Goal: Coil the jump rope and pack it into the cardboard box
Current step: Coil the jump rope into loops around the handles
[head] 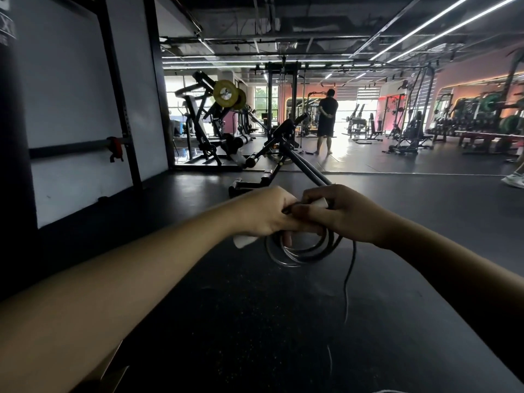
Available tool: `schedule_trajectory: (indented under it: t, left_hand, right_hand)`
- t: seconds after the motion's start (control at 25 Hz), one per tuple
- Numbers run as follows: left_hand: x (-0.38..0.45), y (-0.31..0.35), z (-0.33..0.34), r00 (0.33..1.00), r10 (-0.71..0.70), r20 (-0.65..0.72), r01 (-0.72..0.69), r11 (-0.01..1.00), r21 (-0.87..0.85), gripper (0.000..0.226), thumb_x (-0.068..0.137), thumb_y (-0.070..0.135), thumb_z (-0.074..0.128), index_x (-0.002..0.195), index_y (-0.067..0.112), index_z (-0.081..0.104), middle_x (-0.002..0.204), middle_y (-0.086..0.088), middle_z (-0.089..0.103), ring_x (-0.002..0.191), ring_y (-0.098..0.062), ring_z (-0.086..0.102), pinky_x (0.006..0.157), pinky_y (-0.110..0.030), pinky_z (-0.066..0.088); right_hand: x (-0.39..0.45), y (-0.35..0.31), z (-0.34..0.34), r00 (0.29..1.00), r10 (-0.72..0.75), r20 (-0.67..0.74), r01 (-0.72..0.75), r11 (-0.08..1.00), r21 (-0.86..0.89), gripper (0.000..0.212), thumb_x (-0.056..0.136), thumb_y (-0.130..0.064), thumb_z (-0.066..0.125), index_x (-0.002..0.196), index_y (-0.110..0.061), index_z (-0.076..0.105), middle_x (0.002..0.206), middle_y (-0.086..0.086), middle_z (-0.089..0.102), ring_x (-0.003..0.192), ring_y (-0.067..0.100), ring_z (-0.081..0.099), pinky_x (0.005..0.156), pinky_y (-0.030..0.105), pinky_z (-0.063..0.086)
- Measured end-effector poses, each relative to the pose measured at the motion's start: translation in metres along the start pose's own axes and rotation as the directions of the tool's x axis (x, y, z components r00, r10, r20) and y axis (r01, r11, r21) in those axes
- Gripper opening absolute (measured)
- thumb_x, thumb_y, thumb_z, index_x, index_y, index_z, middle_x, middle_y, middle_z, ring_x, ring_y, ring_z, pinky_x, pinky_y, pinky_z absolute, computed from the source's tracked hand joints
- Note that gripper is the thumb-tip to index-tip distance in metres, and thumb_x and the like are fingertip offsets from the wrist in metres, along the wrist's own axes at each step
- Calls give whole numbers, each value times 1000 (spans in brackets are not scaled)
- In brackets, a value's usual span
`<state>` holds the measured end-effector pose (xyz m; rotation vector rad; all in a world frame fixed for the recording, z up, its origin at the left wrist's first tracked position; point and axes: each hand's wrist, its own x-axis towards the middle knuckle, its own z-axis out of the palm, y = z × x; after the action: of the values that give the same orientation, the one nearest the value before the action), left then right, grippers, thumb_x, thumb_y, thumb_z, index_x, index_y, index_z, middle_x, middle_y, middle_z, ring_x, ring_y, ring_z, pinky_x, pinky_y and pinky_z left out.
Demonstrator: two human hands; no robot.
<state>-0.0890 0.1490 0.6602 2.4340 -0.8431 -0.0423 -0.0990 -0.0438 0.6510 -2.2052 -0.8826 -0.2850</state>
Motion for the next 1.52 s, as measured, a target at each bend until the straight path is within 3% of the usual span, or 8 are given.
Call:
schedule_trajectory:
  t: [0.2, 0.36, 0.52, 0.72, 1.04, 1.2, 1.28, 1.52]
  left_hand:
    - [-12, -12, 4, 997, 34, 62, -34, 999, -5, 37, 94, 49, 64, 90, 12, 65, 67, 1, 67, 62, -11, 69, 71, -35, 53]
    - [-17, -1, -7, 976, 40, -215, -97, 960, -262, 38, 100, 42, 56, 96, 5, 64, 63, 9, 55, 57, -5, 58, 64, -21, 49]
    - [0, 12, 5, 846, -96, -525, -371, 602, -707, 38, 105, 39, 48, 73, 18, 49, 53, 12, 45, 57, -8, 55, 82, -36, 47]
    - [20, 37, 42, 630, -573, -524, -400, 340, -851, 45, 100, 57, 49, 81, 21, 68, 64, 11, 71, 63, -7, 67, 70, -26, 52]
    - [15, 20, 65, 695, -486, -531, -198, 579, -791, 41, 88, 66, 61, 88, 27, 71, 94, 9, 78, 97, -12, 71, 80, -34, 52]
    - [5, -7, 30, 719, -325, -615, -316, 635, -705, 60, 82, 41, 80, 133, 20, 58, 127, -2, 70, 117, -16, 65, 92, -32, 49]
    - [0, -11, -2, 775, -29, -631, -295, 866, -403, 79, 77, 38, 85, 144, 26, 44, 140, 1, 61, 127, -13, 57, 104, -32, 46]
    - [6, 30, -36, 998, 64, 3, -61, 945, 321, 108, 60, 44, 95, 151, 38, 35, 142, 13, 58, 124, -6, 51, 96, -24, 38]
  right_hand:
    - [-21, 14, -3, 995, -27, 93, 28, 1000, -13, 55, 90, -74, 48, 80, -25, 72, 65, 3, 59, 60, 15, 55, 62, 35, 46]
    - [-27, 27, -23, 992, 107, -67, -81, 947, 312, 83, 94, -70, 43, 80, 11, 55, 66, 19, 51, 57, 26, 51, 57, 29, 49]
    - [-25, 24, -10, 965, 237, -109, -129, 797, 591, 67, 85, -79, 44, 90, -14, 59, 76, 17, 53, 68, 31, 56, 66, 47, 56]
    - [-11, 9, 42, 939, 278, -201, -94, 771, 630, 76, 79, -82, 52, 123, -20, 57, 83, 10, 62, 52, 10, 56, 48, 24, 42]
    - [-10, 8, 44, 850, 319, -420, 27, 768, 639, 13, 99, -18, 64, 91, -8, 67, 49, -12, 49, 42, 5, 40, 37, 16, 31]
    - [-9, 19, 17, 915, 181, -361, -70, 951, 300, 24, 97, -13, 66, 75, -23, 62, 47, -12, 54, 43, 1, 47, 45, 17, 39]
    - [-6, 24, 5, 956, 95, -279, -107, 994, -29, 22, 93, -19, 71, 74, -28, 64, 51, -11, 56, 47, 1, 49, 53, 24, 42]
    - [11, 4, -9, 998, 17, -63, -44, 890, -453, 33, 85, -36, 72, 65, -37, 47, 62, -11, 52, 53, 2, 48, 55, 23, 33]
